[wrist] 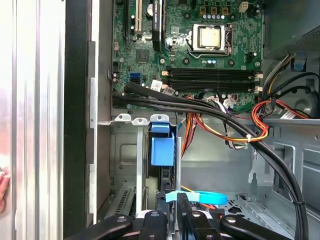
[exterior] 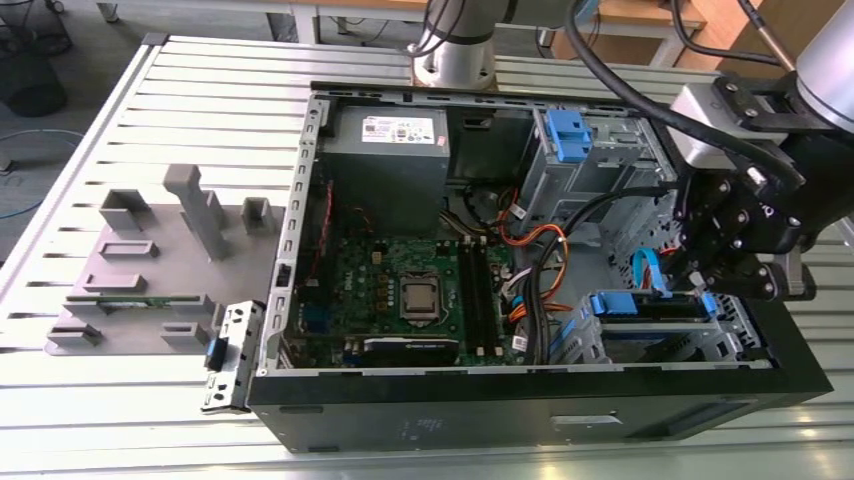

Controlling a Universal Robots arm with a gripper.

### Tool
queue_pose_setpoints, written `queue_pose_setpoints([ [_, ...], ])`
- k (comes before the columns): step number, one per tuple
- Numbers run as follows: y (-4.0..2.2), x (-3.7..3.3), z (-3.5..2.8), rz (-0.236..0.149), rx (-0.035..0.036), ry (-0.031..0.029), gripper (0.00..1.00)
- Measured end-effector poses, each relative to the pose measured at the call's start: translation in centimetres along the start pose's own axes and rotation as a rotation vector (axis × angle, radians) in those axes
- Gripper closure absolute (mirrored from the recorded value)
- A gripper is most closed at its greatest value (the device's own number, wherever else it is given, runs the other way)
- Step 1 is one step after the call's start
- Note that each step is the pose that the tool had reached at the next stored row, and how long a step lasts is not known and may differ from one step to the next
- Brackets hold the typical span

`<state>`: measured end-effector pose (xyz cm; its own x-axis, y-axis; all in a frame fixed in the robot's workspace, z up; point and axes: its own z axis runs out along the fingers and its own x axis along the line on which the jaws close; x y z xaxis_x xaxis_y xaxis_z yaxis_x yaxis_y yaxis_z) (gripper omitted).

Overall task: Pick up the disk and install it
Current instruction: 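Insert the first disk wire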

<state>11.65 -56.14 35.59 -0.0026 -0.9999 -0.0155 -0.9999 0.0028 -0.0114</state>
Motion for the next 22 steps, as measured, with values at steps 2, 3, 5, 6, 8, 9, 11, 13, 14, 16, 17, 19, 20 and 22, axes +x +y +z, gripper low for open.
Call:
queue_pose_setpoints([
  [2, -0.24, 0.00, 0.01, 0.000, 0.0001, -0.0001, 0.76],
  [3, -0.37, 0.00, 0.02, 0.000, 0.0000, -0.0003, 0.76],
  [5, -0.66, 0.00, 0.02, 0.000, 0.0000, -0.0002, 0.76],
  [6, -0.79, 0.00, 0.02, 0.000, 0.0000, -0.0002, 0.76],
  [8, -1.03, 0.00, 0.02, 0.000, 0.0000, -0.0002, 0.76],
  [9, -1.10, -0.01, 0.02, 0.000, 0.0000, -0.0003, 0.76],
  [11, -1.11, -0.01, 0.03, 0.000, 0.0000, -0.0003, 0.76],
  [13, -1.13, 0.00, 0.02, 0.000, 0.0000, -0.0002, 0.76],
  [14, -1.14, 0.00, 0.02, 0.000, 0.0000, -0.0002, 0.76],
  [16, -1.14, 0.00, 0.03, 0.004, 0.0001, -0.0002, 0.76],
  [17, -1.14, 0.00, 0.01, 0.007, 0.0002, -0.0002, 0.76],
  [19, -1.15, 0.00, -0.08, 0.014, 0.0003, -0.0001, 0.76],
  [20, -1.15, 0.00, -0.12, 0.018, 0.0003, -0.0001, 0.76],
  [22, -1.15, -0.01, -0.12, 0.024, 0.0004, -0.0001, 0.76],
])
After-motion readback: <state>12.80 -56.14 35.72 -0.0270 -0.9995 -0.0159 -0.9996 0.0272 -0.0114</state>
